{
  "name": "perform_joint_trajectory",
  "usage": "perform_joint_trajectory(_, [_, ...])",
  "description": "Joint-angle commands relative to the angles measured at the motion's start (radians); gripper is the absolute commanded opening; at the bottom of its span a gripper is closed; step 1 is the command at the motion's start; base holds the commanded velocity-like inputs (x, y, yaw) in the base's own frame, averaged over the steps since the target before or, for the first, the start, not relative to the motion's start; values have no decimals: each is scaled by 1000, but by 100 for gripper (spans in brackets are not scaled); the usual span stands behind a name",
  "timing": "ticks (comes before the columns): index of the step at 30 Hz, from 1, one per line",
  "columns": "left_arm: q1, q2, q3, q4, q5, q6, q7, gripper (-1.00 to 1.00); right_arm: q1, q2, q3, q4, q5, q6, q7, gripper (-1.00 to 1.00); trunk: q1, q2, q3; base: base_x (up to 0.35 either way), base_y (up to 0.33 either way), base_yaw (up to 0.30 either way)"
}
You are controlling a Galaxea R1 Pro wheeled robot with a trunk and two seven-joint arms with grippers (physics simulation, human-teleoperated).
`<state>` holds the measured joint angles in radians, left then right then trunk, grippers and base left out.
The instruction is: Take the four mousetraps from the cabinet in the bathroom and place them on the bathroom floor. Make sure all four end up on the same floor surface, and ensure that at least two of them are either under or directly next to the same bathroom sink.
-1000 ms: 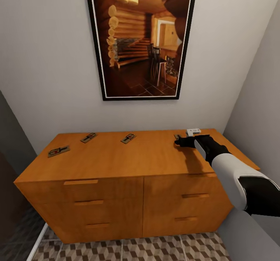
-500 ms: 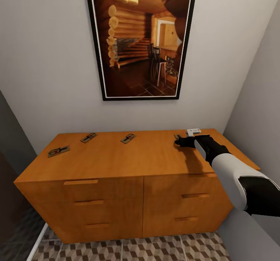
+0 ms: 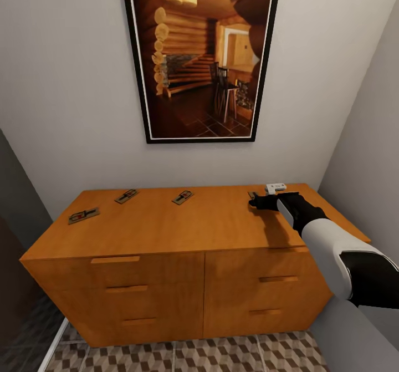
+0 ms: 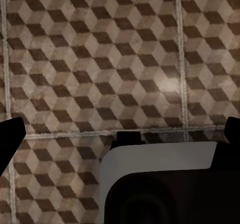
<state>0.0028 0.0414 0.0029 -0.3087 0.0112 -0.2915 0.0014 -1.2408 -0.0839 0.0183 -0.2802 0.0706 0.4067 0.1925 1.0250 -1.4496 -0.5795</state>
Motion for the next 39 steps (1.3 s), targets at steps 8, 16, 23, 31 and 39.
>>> perform_joint_trajectory(8, [0, 0, 0, -1, 1, -1, 0, 100, 0, 0, 2, -2, 8, 5, 5, -100, 0, 0, -1, 0, 0, 0])
perform_joint_trajectory(16, [0, 0, 0, -1, 1, -1, 0, 100, 0, 0, 2, -2, 8, 4, 5, -100, 0, 0, -1, 0, 0, 0])
perform_joint_trajectory(23, [0, 0, 0, -1, 1, -1, 0, 100, 0, 0, 1, -3, 8, 5, 6, -100, 0, 0, -1, 0, 0, 0])
perform_joint_trajectory(31, [0, 0, 0, -1, 0, -1, 0, 100, 0, -2, -3, -162, 9, 113, 2, -100, 0, 0, -1, 0, 0, 0])
perform_joint_trajectory(39, [0, 0, 0, -1, 0, -1, 0, 100, 0, -2, -3, -296, 9, 241, 1, -100, 0, 0, -1, 0, 0, 0])
